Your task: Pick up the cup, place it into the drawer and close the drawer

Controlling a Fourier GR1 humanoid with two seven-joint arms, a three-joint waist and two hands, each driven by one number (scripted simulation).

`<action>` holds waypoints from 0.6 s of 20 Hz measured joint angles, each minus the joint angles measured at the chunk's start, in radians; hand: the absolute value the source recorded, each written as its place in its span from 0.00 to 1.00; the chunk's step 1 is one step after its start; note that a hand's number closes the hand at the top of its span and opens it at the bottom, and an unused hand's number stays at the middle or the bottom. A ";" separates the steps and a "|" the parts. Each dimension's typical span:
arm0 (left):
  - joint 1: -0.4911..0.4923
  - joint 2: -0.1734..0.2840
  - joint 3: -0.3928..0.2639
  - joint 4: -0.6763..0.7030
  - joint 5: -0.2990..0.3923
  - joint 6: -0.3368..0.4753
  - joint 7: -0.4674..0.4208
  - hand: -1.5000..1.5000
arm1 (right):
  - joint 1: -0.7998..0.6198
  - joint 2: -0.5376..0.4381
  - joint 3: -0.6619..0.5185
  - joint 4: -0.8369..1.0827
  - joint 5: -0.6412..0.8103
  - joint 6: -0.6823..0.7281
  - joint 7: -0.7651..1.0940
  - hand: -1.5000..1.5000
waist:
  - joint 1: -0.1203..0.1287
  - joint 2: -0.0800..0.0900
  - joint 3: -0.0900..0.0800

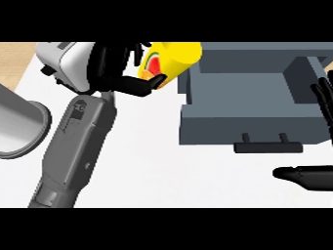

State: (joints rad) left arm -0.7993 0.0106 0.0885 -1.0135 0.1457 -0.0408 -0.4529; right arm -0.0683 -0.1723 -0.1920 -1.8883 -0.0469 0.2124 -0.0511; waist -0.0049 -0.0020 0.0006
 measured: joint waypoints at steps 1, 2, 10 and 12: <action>-0.017 -0.002 -0.020 0.002 -0.001 0.026 0.016 1.00 | -0.003 0.006 0.009 0.004 0.012 -0.007 -0.002 0.00 | -0.001 0.001 0.000; -0.040 -0.004 -0.037 0.010 0.003 0.048 0.029 1.00 | -0.001 0.015 0.021 0.006 0.025 -0.010 -0.011 0.00 | -0.003 0.001 0.000; -0.227 -0.010 -0.138 0.115 0.065 0.212 0.134 1.00 | 0.014 0.013 0.018 -0.006 0.017 0.001 -0.008 0.00 | -0.013 0.003 0.000; -0.271 -0.010 -0.150 0.178 0.092 0.232 0.134 1.00 | 0.018 0.008 0.015 -0.024 0.008 0.007 0.005 0.00 | -0.019 0.005 0.000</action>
State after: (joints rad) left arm -1.0701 0.0006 -0.0615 -0.8353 0.2379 0.1913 -0.3185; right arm -0.0502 -0.1647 -0.1765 -1.9128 -0.0389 0.2194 -0.0456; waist -0.0239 0.0027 0.0005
